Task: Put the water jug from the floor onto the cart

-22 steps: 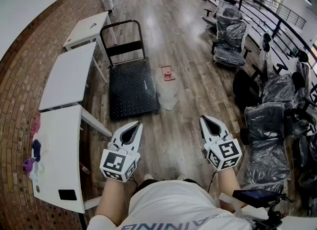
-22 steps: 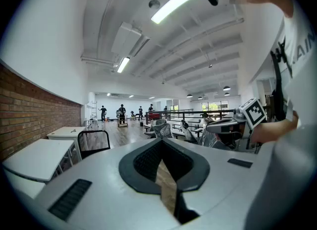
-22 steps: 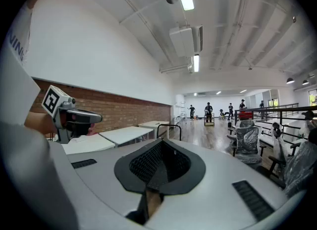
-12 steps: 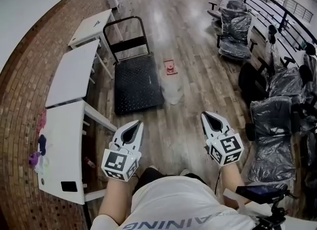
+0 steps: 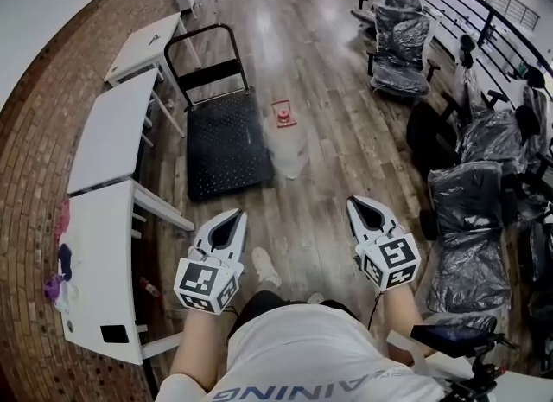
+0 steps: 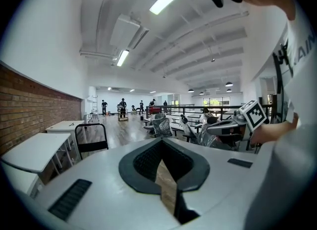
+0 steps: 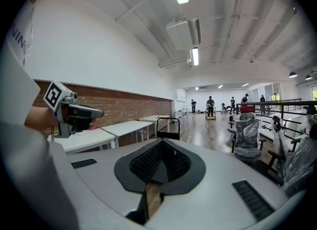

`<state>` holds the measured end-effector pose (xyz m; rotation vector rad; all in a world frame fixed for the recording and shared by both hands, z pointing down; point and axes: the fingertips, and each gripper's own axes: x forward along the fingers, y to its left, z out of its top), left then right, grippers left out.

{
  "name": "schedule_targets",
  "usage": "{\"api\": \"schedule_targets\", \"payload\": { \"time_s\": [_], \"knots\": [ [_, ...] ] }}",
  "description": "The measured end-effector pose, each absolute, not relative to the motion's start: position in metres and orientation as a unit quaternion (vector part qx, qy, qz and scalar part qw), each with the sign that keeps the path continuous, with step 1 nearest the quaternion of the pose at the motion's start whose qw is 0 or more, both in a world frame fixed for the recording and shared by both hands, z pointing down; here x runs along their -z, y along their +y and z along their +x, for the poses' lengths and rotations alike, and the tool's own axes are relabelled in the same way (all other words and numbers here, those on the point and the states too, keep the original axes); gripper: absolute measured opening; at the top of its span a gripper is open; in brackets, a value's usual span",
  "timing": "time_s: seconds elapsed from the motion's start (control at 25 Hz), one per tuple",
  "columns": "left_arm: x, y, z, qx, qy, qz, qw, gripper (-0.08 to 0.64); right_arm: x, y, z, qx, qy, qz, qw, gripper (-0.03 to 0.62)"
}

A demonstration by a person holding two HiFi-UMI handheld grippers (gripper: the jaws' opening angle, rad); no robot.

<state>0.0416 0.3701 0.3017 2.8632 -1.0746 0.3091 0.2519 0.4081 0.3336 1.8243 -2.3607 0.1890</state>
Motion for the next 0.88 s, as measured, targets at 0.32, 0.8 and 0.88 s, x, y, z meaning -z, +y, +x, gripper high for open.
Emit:
{"api": "schedule_targets", "payload": {
  "time_s": [0.32,0.8,0.88],
  "knots": [
    [-0.301,0.314,0.079,-0.087,-0.317,0.944,0.029,0.002,-0.346,0.394,0.293,-0.077,-0.752,0.647,0.098,0.005],
    [-0.318,0.204,0.044,-0.074,-0.33,0.939,0.063,0.002,-0.338,0.281,0.252,-0.067,-0.765,0.628,0.125,0.005],
    [-0.317,0.181,0.03,-0.07,-0.337,0.937,0.065,0.002,-0.335,0.256,0.238,-0.062,-0.768,0.623,0.135,0.005]
  ]
}}
